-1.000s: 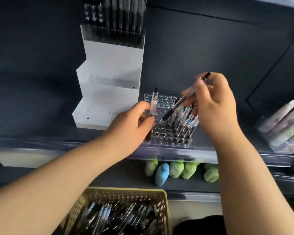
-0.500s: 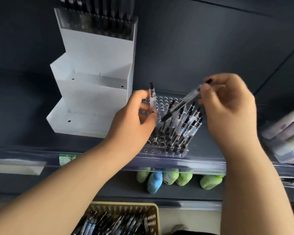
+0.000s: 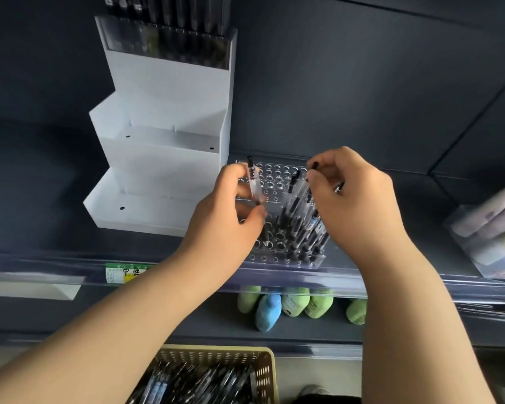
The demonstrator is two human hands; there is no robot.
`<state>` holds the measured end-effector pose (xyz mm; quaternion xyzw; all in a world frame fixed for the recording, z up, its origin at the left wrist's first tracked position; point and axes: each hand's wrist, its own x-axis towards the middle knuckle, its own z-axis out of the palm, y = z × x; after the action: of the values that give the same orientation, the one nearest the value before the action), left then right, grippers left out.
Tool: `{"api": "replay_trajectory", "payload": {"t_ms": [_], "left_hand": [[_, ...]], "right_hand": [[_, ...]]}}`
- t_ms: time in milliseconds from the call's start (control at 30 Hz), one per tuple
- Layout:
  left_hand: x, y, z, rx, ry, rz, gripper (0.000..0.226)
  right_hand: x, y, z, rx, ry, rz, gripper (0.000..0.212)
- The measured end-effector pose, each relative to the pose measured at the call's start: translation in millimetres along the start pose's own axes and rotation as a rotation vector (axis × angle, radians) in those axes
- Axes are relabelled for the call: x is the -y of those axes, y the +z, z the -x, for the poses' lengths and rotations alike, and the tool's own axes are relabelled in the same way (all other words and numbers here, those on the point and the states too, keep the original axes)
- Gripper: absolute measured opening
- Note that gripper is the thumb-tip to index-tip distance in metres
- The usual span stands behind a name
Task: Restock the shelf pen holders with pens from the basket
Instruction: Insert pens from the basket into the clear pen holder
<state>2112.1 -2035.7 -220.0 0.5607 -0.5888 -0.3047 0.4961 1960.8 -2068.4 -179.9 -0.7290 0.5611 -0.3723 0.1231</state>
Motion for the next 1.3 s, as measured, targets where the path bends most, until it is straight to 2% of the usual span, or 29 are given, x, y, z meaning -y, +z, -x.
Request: {"api": "replay_trajectory", "payload": {"t_ms": [167,367,767,1067,1200,1300], "left_hand": [[-2.2,2.2,-1.0,0.006,0.004,-0.008,0.039],[-4.3,7.5,-4.6,0.004,-0.011,-0.022,0.03],[-0.4,12.9,-10.5,-0.014,0.017,0.01,0.024],[1.5,15.7,-9.2,-0.02,0.07,-0.052,0.031],[2.6,18.1,-6.4,0.0,0.103,-0.055,0.039],[5.9,21.0,-5.2,0.03,0.116,-0.068,0.034]], "right_hand": [[-1.9,0.6,1.0,0.005,-0.008,0.045,0.011],[-4.6,2.2,1.1,0.027,-0.028,0.123,0.013],[-9.1,9.3,-1.3,-0.055,-0.105,0.183,0.016],[-12.3,11.6,-1.5,-0.133,-0.199,0.303,0.015],[-13.1,9.4,-2.5,-0.116,-0.18,0.285,0.016],[-12.5,8.2,-3.4,-0.117,-0.151,0.27,0.015]]}}
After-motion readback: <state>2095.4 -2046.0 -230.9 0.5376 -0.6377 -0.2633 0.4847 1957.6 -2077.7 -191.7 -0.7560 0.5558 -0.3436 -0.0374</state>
